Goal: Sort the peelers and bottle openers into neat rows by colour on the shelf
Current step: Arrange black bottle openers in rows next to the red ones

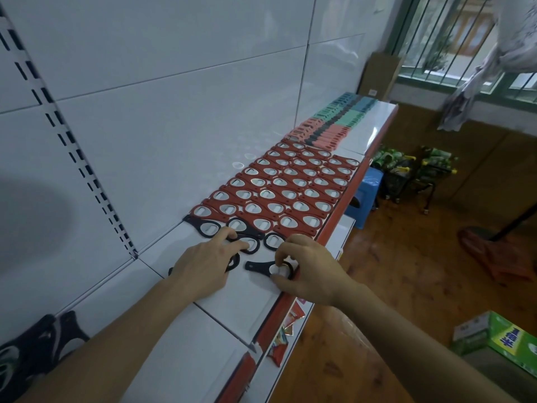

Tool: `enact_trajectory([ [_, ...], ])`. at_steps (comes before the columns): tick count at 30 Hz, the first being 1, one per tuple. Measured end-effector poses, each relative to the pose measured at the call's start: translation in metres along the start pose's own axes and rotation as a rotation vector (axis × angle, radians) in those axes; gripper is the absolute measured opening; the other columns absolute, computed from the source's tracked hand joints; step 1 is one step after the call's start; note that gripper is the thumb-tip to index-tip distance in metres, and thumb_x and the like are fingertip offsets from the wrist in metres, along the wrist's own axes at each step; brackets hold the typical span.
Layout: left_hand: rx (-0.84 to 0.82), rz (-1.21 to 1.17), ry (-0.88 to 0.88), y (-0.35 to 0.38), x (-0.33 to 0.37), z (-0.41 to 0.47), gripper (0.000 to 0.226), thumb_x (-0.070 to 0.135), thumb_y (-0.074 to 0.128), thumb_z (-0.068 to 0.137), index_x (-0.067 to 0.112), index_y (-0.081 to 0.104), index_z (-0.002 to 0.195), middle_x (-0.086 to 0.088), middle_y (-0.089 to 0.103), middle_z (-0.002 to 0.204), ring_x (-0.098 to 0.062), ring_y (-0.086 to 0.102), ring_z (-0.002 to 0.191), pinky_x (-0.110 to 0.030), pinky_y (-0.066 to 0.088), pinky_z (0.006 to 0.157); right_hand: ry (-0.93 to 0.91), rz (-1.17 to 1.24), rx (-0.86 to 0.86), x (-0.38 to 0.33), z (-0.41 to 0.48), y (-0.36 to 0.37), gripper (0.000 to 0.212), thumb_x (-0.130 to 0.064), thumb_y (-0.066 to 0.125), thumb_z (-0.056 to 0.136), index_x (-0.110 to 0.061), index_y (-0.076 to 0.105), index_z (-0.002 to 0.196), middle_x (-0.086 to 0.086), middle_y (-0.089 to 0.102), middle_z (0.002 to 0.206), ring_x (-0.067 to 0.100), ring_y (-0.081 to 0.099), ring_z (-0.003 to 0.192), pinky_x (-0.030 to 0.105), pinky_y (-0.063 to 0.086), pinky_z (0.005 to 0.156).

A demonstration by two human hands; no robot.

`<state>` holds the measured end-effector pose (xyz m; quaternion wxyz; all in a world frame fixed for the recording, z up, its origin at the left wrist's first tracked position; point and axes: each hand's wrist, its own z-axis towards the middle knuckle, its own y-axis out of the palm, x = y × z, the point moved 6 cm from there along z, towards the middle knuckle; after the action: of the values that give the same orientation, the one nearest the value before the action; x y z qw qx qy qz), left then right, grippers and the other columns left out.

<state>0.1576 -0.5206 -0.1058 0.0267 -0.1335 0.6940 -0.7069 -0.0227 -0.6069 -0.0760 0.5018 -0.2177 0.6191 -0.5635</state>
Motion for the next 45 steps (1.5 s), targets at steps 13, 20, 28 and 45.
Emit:
enact_trajectory([
  [13,0.018,-0.011,0.010,0.001,0.000,-0.001,0.064,0.015,0.069,0.092,0.037,0.043,0.147,0.008,0.029,0.150,-0.020,0.065,0.104,-0.027,0.055,0.080,0.290,0.017,0.211,0.003,-0.016,0.020,0.016,-0.042,0.067,0.093,-0.031,0.072,0.103,-0.013,0.062,0.102,0.008,0.047,0.098,0.035,0.049,0.087],
  [20,0.012,0.005,0.009,-0.001,0.003,-0.003,0.064,0.013,0.067,0.093,0.037,0.042,0.147,0.008,0.029,0.150,-0.020,0.064,0.098,-0.025,0.052,0.074,0.378,-0.056,0.254,0.001,-0.023,0.018,0.020,-0.050,0.063,0.094,-0.031,0.069,0.093,-0.019,0.062,0.099,0.006,0.042,0.106,0.028,0.029,0.090],
  [28,0.014,0.005,0.000,-0.002,0.004,-0.004,0.062,0.013,0.067,0.093,0.034,0.043,0.146,0.007,0.028,0.151,-0.021,0.065,0.101,-0.026,0.052,0.078,0.390,-0.082,0.250,0.000,-0.024,0.018,0.025,-0.053,0.062,0.094,-0.029,0.071,0.090,-0.017,0.061,0.098,0.006,0.045,0.103,0.030,0.038,0.092],
  [45,0.049,0.012,-0.020,-0.003,0.004,-0.006,0.060,0.019,0.066,0.094,0.034,0.043,0.147,0.008,0.028,0.154,-0.021,0.065,0.104,-0.030,0.053,0.082,0.416,-0.062,0.281,-0.002,-0.020,0.021,0.023,-0.048,0.062,0.095,-0.030,0.058,0.081,-0.015,0.062,0.094,0.009,0.045,0.100,0.033,0.043,0.089],
])
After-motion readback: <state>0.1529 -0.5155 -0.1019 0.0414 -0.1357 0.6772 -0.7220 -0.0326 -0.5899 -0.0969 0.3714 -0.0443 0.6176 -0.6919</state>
